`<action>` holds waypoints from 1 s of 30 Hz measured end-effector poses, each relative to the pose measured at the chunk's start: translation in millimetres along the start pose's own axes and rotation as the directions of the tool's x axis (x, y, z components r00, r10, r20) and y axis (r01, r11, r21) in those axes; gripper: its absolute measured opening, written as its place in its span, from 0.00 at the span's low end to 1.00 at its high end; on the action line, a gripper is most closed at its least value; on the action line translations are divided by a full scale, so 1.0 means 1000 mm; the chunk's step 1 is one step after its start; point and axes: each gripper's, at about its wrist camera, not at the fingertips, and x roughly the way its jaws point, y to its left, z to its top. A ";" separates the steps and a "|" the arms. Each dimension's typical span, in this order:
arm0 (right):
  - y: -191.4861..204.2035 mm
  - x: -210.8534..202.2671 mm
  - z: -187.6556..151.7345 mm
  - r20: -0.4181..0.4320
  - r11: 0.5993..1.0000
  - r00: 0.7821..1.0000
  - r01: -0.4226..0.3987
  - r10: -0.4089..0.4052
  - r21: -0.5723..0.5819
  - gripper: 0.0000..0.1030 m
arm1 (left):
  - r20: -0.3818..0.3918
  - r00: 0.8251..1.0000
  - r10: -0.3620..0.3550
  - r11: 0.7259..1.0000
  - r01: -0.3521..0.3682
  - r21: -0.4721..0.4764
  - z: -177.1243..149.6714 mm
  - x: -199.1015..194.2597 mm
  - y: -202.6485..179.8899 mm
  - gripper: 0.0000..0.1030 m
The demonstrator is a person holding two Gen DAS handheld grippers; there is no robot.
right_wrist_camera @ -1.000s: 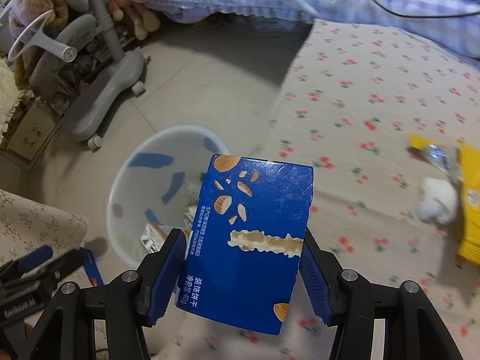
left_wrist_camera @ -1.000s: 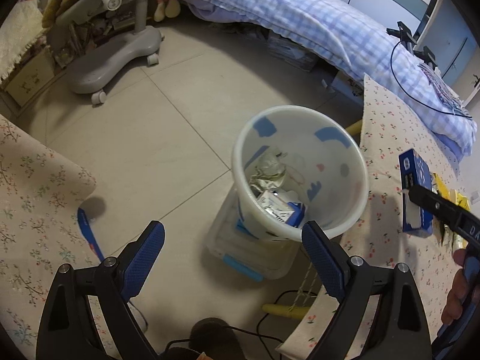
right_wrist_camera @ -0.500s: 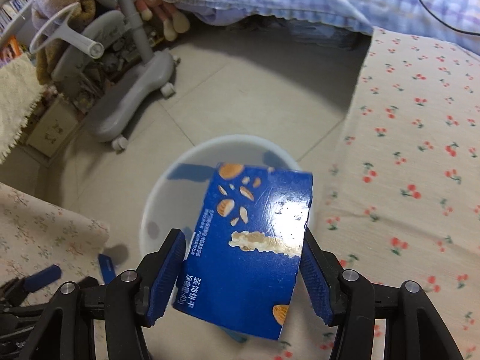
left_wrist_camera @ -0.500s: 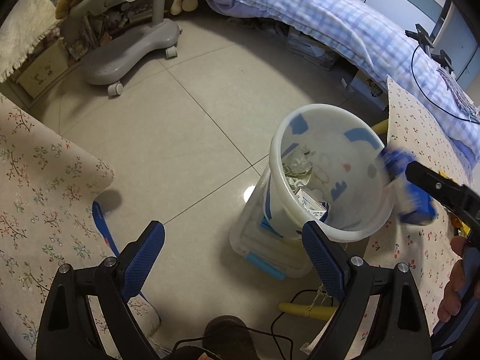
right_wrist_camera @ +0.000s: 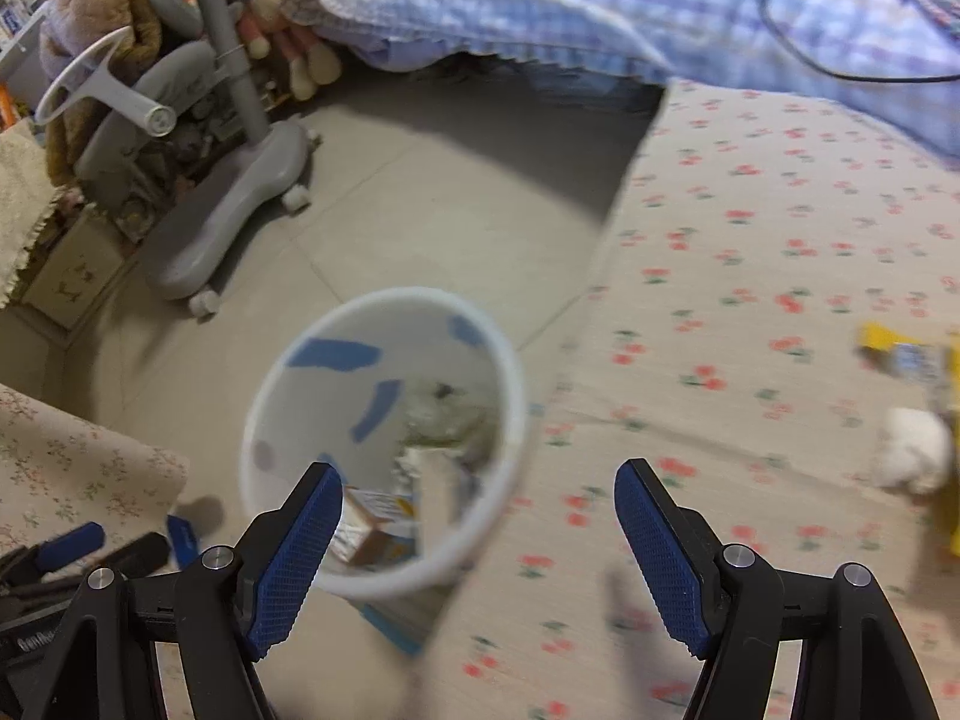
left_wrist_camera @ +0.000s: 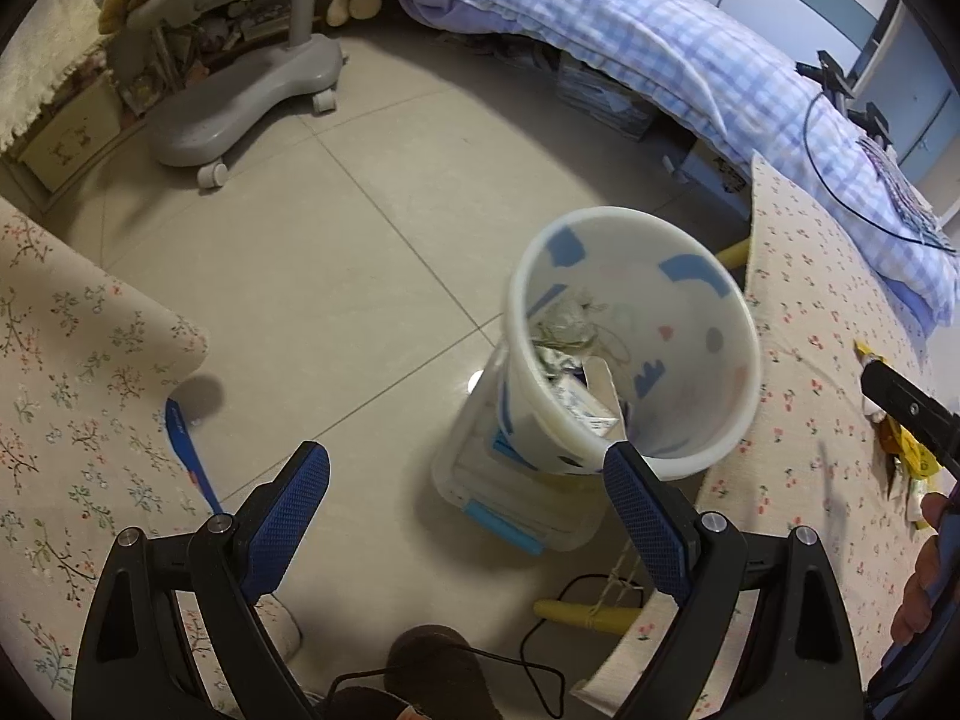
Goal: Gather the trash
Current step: 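Return the right gripper to the pile and grasp the yellow sponge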
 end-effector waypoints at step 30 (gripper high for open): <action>-0.263 -0.146 -0.071 -0.005 0.896 0.953 0.285 -0.302 0.341 0.78 | -0.039 0.991 -0.132 0.964 0.137 0.229 -0.019 -0.016 -0.182 0.91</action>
